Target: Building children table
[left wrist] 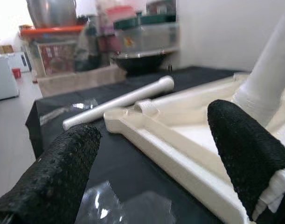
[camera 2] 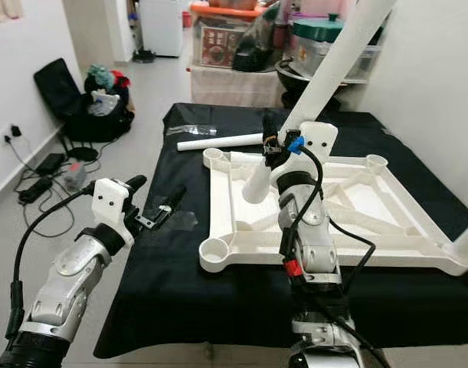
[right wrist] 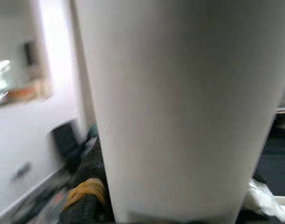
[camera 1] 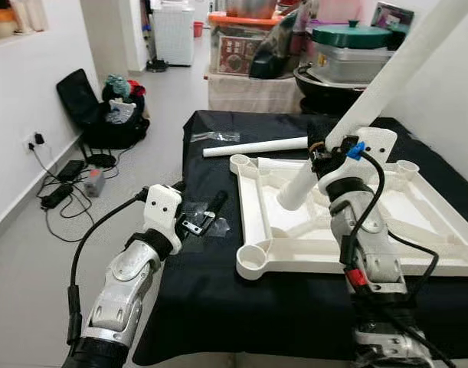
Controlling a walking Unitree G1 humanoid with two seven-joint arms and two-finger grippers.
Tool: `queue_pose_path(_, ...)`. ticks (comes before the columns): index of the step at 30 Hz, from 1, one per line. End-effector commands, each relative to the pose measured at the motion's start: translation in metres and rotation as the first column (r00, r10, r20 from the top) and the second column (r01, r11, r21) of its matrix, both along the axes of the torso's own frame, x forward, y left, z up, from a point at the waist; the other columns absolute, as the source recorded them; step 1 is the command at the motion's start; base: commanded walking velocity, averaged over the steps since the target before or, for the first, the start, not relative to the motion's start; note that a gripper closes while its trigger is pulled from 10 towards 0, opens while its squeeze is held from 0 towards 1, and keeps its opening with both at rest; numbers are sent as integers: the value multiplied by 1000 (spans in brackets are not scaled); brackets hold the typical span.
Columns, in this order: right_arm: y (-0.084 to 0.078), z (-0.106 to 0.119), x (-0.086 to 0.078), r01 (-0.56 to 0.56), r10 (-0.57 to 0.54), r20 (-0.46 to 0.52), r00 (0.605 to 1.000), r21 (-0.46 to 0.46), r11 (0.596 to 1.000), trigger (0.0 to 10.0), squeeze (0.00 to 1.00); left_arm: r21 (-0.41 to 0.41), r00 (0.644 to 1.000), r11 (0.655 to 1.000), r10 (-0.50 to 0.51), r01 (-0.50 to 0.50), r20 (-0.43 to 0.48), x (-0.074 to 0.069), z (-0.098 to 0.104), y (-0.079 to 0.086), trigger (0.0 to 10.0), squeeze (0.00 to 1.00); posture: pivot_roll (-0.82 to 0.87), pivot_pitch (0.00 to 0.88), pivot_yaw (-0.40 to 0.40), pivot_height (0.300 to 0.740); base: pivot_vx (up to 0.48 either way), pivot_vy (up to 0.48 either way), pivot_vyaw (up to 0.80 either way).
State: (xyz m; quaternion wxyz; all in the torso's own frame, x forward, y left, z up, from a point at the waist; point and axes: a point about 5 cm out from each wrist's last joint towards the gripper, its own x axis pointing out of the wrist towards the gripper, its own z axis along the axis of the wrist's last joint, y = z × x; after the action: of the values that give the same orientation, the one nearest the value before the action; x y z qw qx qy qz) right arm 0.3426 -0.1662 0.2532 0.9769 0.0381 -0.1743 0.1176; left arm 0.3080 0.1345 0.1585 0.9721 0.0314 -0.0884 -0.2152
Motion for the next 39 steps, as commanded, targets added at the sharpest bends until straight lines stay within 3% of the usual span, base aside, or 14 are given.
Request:
queue_pose_path(1,12,13,-3,-141,142,18,990,-55,989,10000,0,9,1000,1000,14,-14,-24,0,-6,8,10000,0,55,0,-52,740,0,0,0)
queue_pose_path(4,14,16,-6,-208,210,13,978,-87,974,10000,0,10,1000,1000,18,-17,-23,0,-5,9,10000,0,56,0,-53,740,0,0,0)
queue_pose_path(7,22,17,-16,-385,387,-11,922,-121,915,10000,0,15,1000,1000,18,-18,-19,0,-5,8,10000,0,63,0,-58,740,0,0,0)
queue_pose_path(10,25,17,-20,-438,440,-16,898,-134,889,10000,0,15,1000,1000,18,-18,-19,0,-5,7,10000,0,69,0,-64,740,0,0,0)
queue_pose_path(11,32,17,-25,-515,519,-17,855,-151,843,10000,0,17,999,1000,23,-23,-24,-2,-8,8,10000,0,73,0,-70,740,0,0,0)
queue_pose_path(13,32,17,-25,-515,519,-17,855,-151,843,10000,0,17,999,1000,23,-23,-24,-2,-8,8,10000,0,73,0,-70,740,0,0,0)
queue_pose_path(15,46,15,-33,-610,617,-27,787,-184,771,10000,0,23,999,999,38,-37,-29,-3,-10,12,10000,0,85,0,-82,740,0,0,0)
queue_pose_path(16,46,15,-33,-610,617,-27,787,-184,771,10000,0,23,999,999,38,-37,-29,-3,-10,12,10000,0,85,0,-82,740,0,0,0)
queue_pose_path(20,63,8,-45,-715,720,-65,691,-207,667,10000,0,24,998,998,59,-59,-31,-3,-11,17,10000,0,93,0,-89,740,0,0,0)
queue_pose_path(24,67,0,-49,-768,764,-108,636,-192,612,10000,0,28,997,997,67,-66,-32,-3,-11,19,10000,0,101,0,-94,740,0,0,0)
queue_pose_path(28,67,-7,-49,-779,770,-131,624,-178,601,10000,0,30,997,997,71,-70,-34,-4,-12,20,10000,0,103,0,-98,740,0,0,0)
queue_pose_path(35,64,-20,-41,-756,738,-167,654,-176,630,10000,0,29,997,997,71,-70,-35,-3,-13,18,10000,0,97,0,-97,740,0,0,0)
queue_pose_path(38,53,-25,-24,-687,665,-173,726,-152,710,10000,0,27,997,998,63,-62,-33,-1,-13,15,10000,0,98,0,-96,740,0,0,0)
queue_pose_path(39,53,-25,-24,-687,665,-173,726,-152,710,10000,0,27,997,998,63,-62,-33,-1,-13,15,10000,0,98,0,-96,740,0,0,0)
